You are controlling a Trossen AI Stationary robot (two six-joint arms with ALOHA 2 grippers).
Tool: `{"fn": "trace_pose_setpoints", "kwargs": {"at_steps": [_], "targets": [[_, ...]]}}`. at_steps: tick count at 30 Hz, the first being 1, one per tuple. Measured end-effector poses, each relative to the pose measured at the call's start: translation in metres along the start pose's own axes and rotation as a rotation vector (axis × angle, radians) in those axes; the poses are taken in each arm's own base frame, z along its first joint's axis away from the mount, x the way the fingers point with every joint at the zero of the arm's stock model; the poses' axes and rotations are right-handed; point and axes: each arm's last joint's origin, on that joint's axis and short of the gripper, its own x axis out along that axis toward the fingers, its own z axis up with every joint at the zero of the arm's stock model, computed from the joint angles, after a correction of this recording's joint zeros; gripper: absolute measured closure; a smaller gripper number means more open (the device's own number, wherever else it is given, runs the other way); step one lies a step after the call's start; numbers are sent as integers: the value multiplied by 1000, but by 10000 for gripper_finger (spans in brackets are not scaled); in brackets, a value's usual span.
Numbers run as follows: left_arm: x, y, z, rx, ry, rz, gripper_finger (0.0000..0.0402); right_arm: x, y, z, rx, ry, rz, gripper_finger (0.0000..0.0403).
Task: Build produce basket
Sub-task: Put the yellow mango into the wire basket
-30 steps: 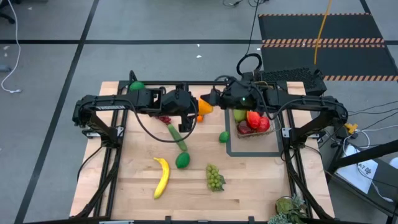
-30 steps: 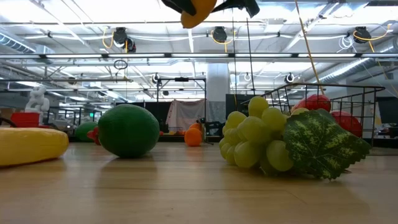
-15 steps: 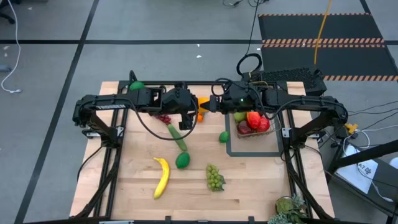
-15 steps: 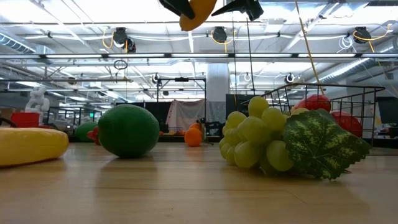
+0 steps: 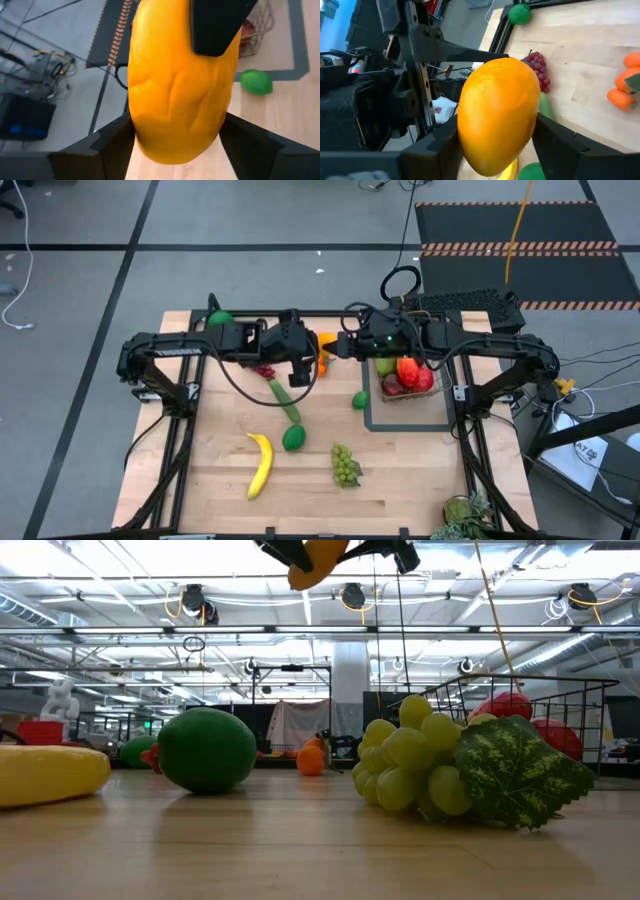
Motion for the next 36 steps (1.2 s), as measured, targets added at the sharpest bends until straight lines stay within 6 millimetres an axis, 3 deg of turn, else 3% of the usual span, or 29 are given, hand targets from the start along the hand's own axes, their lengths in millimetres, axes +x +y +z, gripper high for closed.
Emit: {"fn": "trace_pose_setpoints", "kwargs": {"at_steps": [5,10,18,23,29,36], "targets": [[-1,1,0,-113,5,18,61,-7,-8,13,-18,26,-20,185],[0,3,-9,-234,80,21,9,-29,-24,31,-51,64,-84,183],[14,17,-35,-385,269,76,44,-75,-63,58,-121,77,-334,182],[20,29,-44,-430,316,108,77,-90,-89,70,-197,125,-510,182],[24,43,-48,-507,313,144,107,-78,-125,76,-237,161,-601,181],[28,55,-48,-606,274,178,123,-44,-175,61,-129,150,-624,181]]}}
